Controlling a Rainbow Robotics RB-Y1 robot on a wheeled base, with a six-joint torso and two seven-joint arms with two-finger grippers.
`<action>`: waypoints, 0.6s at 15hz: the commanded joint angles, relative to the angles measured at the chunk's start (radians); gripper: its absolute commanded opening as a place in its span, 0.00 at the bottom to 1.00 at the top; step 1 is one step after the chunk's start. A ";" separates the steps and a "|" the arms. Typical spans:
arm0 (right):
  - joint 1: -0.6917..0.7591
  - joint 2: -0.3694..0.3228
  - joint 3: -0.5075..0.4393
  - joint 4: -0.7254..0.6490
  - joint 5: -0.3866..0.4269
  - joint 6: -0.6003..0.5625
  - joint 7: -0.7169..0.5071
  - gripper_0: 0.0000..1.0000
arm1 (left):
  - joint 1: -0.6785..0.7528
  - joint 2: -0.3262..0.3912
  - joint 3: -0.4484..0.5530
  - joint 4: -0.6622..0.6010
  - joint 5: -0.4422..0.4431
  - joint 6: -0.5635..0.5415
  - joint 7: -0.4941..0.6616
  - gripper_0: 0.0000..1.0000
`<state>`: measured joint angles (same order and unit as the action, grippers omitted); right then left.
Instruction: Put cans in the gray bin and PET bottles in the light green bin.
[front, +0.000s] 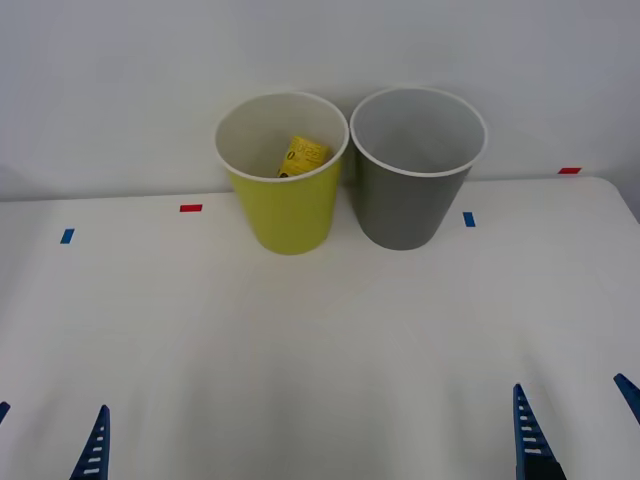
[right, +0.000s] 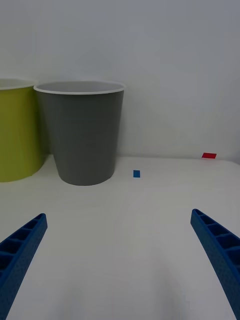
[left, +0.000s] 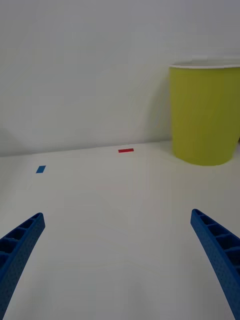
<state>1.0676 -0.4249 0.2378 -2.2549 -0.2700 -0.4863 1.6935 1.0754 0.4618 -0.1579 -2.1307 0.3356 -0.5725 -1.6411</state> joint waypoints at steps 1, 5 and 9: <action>0.000 0.000 0.000 0.000 0.000 0.000 0.000 1.00 | 0.037 -0.002 0.000 -0.002 -0.004 -0.018 0.000 1.00; 0.000 0.000 0.000 0.000 0.000 0.000 0.000 1.00 | 0.041 0.000 0.000 0.000 -0.004 -0.020 0.000 1.00; 0.000 0.000 0.000 0.000 0.000 0.000 0.000 1.00 | 0.041 0.000 0.000 0.000 -0.004 -0.020 0.000 1.00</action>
<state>1.0676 -0.4249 0.2378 -2.2549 -0.2700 -0.4863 1.6935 1.1167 0.4617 -0.1580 -2.1308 0.3312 -0.5923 -1.6413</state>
